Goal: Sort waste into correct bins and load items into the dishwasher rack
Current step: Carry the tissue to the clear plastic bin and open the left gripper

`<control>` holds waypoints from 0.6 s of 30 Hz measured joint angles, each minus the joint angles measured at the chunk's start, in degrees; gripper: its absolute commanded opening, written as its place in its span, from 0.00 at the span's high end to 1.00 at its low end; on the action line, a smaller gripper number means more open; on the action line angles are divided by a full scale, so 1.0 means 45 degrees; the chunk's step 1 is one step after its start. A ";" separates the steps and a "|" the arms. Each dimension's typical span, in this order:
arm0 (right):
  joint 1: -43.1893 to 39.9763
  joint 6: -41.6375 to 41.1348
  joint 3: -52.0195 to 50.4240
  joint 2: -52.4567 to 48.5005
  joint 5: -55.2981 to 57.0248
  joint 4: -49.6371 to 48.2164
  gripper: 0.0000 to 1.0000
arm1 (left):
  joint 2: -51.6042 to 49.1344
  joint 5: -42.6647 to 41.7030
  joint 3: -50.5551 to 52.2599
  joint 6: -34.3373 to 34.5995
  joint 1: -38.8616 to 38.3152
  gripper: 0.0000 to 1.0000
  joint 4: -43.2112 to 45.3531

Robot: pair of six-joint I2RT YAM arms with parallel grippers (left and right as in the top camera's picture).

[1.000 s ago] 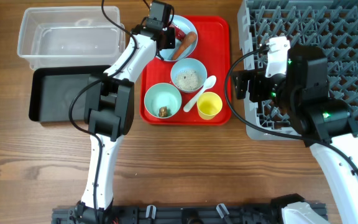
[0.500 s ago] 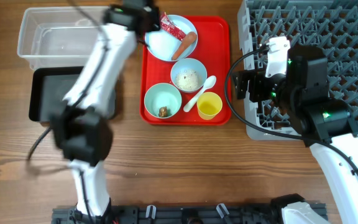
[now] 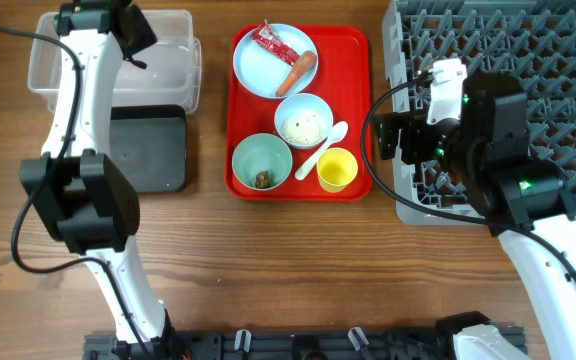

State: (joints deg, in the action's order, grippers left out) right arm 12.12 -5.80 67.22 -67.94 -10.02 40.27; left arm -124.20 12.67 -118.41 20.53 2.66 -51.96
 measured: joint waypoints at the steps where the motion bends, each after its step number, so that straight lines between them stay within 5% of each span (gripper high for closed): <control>1: 0.0000 0.0000 0.0000 0.0000 0.0000 0.0000 0.00 | -0.0107 0.0000 0.0015 0.0005 0.0034 0.00 0.0029; 11: 0.0000 -0.0034 0.0000 0.0000 0.0000 0.0000 0.00 | -0.0034 -0.0238 0.0049 0.0083 -0.0107 0.00 0.0311; 18: 0.0000 -0.0034 0.0000 0.0000 0.0000 0.0000 0.00 | 0.0374 -0.3279 0.0049 -0.0627 -0.0933 0.00 0.1734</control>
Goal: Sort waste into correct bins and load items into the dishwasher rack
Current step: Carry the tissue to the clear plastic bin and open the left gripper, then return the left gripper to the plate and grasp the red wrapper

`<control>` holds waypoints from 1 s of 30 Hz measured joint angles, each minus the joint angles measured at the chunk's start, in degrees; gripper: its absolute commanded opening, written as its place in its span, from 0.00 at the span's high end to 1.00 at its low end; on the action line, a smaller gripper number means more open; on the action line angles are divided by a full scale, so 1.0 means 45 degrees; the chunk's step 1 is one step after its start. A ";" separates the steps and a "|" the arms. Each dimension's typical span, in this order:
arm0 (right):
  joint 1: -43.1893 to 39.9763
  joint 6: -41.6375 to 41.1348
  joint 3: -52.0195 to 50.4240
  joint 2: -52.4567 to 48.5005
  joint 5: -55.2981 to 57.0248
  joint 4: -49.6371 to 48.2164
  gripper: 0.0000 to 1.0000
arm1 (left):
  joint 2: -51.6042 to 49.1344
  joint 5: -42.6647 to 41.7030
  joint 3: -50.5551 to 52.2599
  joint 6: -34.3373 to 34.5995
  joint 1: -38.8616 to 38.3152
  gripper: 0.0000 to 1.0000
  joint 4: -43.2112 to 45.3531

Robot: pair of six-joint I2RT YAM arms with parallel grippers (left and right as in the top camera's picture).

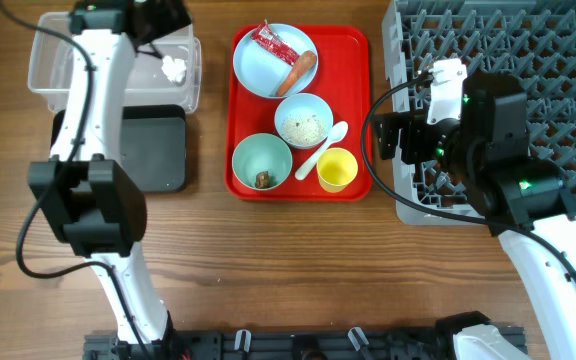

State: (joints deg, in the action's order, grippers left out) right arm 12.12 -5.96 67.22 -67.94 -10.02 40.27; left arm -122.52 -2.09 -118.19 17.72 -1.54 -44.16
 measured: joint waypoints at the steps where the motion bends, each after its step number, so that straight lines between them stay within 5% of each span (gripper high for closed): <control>1: 0.0000 0.0000 0.0000 0.0000 0.0000 0.0005 0.00 | 0.0039 -0.0257 0.0000 -0.0063 -0.0306 0.00 0.0282; 10: 0.0000 0.0000 0.0000 -0.0024 0.0005 0.0000 0.00 | -0.0612 0.0860 -0.0005 0.1112 -0.3351 0.00 0.2550; 20: 0.0000 -0.0005 0.0000 -0.0170 0.0000 0.0010 0.00 | -0.3997 0.1812 0.0005 0.2395 -0.3988 0.05 0.5178; 30: 0.0000 -0.0005 0.0000 -0.0209 0.0000 0.0005 0.00 | -0.4639 0.1851 0.0005 0.4284 -0.4090 0.10 0.6018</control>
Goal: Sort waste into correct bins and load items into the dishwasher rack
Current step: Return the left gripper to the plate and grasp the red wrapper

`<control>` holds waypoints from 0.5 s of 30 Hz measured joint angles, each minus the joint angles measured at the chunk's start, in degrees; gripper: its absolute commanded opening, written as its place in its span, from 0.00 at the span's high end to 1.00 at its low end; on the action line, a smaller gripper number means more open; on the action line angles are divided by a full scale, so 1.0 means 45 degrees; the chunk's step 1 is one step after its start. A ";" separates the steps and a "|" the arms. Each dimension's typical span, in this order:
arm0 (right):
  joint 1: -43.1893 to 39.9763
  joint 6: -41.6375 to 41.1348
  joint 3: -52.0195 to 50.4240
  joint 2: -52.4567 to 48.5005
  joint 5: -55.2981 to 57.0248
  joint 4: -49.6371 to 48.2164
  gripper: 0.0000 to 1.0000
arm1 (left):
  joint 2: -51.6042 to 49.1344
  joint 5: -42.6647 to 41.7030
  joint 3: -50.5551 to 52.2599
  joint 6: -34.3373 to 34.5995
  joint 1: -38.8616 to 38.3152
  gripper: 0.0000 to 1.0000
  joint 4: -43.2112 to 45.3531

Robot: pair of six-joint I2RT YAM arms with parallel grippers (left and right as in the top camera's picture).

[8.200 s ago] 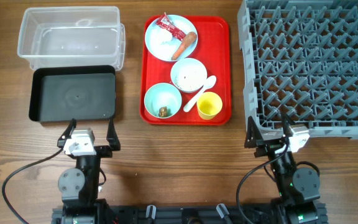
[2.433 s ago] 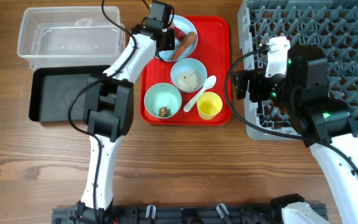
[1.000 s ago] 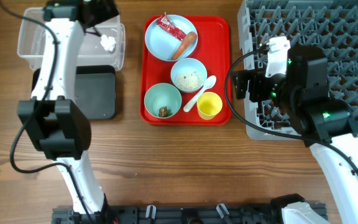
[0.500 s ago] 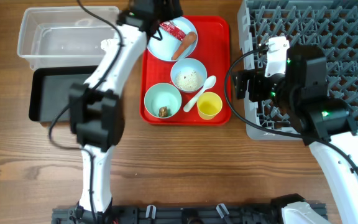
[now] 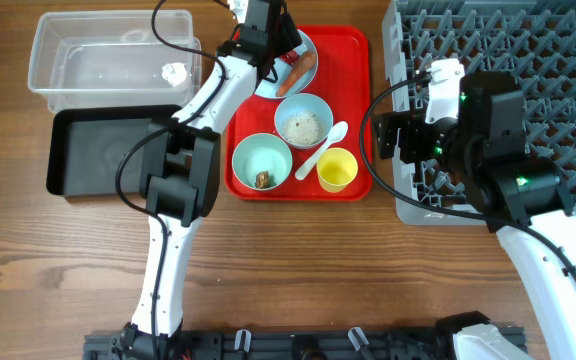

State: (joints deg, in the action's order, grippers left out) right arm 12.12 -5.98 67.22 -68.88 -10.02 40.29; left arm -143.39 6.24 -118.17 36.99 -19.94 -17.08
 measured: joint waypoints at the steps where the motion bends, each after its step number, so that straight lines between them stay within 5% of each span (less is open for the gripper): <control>1: 0.0000 0.0000 0.0000 -0.0024 0.0000 0.0000 0.00 | -0.0053 0.0000 0.0000 0.0063 0.0000 0.11 0.0010; 7: 0.0000 0.0005 0.0000 -0.0321 0.0000 0.0000 0.00 | -0.0544 0.0126 -0.0005 0.0291 -0.0015 0.25 0.0238; 11: 0.0000 0.0000 0.0000 -0.0418 0.0005 0.0005 0.00 | -0.0597 0.0185 -0.0005 0.0432 -0.0049 0.56 0.0335; 15: 0.0000 0.0005 0.0000 -0.0481 0.0000 0.0005 0.00 | -0.0665 0.0180 -0.0005 0.0520 -0.0058 0.67 0.0486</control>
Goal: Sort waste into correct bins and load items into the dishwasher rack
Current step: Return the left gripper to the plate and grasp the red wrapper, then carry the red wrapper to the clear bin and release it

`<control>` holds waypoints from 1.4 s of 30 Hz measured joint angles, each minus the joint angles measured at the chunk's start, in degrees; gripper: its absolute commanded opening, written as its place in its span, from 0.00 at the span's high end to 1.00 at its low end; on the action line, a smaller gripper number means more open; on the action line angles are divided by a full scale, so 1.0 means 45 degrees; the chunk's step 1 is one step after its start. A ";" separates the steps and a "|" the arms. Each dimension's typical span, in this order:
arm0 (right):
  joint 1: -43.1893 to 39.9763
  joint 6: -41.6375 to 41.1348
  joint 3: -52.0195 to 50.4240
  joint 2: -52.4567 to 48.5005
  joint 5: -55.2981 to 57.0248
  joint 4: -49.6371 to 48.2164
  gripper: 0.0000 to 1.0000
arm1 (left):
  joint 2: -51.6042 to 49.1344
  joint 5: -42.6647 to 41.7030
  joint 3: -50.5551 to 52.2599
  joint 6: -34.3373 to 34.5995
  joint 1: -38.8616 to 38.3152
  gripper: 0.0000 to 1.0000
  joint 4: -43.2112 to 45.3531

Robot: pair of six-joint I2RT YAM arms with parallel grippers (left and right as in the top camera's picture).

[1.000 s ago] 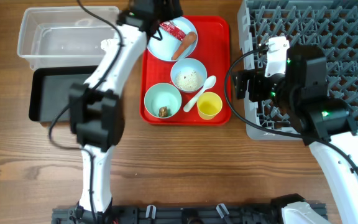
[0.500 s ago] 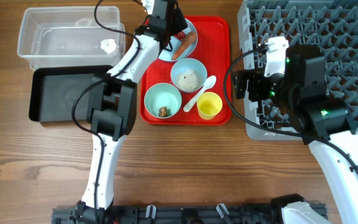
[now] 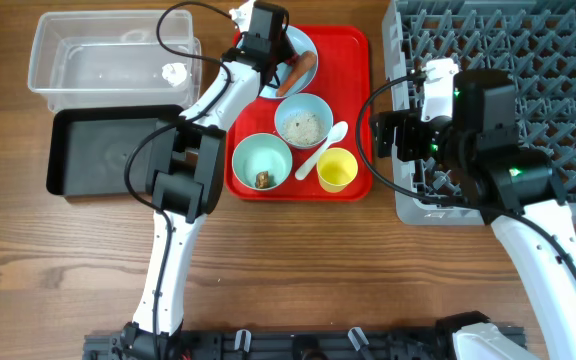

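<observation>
My left gripper (image 3: 268, 35) hangs over the light blue plate (image 3: 309, 48) at the back of the red tray (image 3: 356, 60); its jaws are hidden under the wrist. An orange sausage-like piece (image 3: 301, 72) lies on that plate. On the tray there are also a bowl of rice (image 3: 303, 126), a teal bowl (image 3: 261, 160) with a brown scrap, a white spoon (image 3: 324, 147) and a yellow cup (image 3: 337, 170). A white crumpled wad (image 3: 174, 72) lies in the clear bin (image 3: 88, 50). My right gripper (image 3: 386, 136) hovers at the left edge of the grey dishwasher rack (image 3: 528, 60).
A black bin (image 3: 108, 150) sits in front of the clear bin, left of the tray. The left arm's links stretch from the table's front edge up past the tray's left side. The rack fills the right back corner.
My left gripper has settled slightly nearer over the blue plate. The right arm has shifted a little toward the back. Nothing on the tray has moved.
My left gripper was first over the clear bin at the far left. Then a white wad lay in that bin with the gripper at its right end. Afterwards the gripper was over the blue plate, where it still is, covering the red wrapper.
</observation>
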State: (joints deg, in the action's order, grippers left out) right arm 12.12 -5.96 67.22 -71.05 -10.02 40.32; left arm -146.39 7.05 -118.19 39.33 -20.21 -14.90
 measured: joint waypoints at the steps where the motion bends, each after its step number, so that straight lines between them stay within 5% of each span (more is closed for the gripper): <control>1: 0.0000 -0.0005 0.0000 -0.0010 0.0000 0.0000 0.00 | 0.0000 -0.0005 0.0000 -0.0019 0.0000 0.71 0.0005; 5: 0.0000 -0.0005 0.0000 -0.0015 0.0005 0.0000 0.00 | 0.0000 0.0073 0.0000 0.0049 0.0000 0.96 0.0049; 18: 0.0000 -0.0005 0.0000 -0.0015 0.0000 0.0000 0.00 | 0.0131 0.0384 0.0000 -0.0058 0.0000 0.96 -0.1326; 25: 0.0000 0.0000 0.0000 -0.0015 0.0000 -0.0005 0.00 | 0.1443 -0.0578 -0.1200 -0.2161 -0.0005 0.49 -0.4381; 33: 0.0000 -0.0160 0.0000 -0.0015 0.0000 -0.0005 0.00 | 0.2089 -0.0578 -0.2686 -0.4065 0.0005 0.29 -0.3993; 42: 0.0000 -0.0340 0.0000 -0.0015 0.0000 0.0097 0.00 | 0.0010 -0.0534 -0.2681 -0.5294 -0.0024 0.20 -0.2195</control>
State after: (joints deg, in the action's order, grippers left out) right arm 12.12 -7.49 67.22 -71.11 -10.02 40.75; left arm -146.34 4.64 -130.26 15.51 -20.32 -24.77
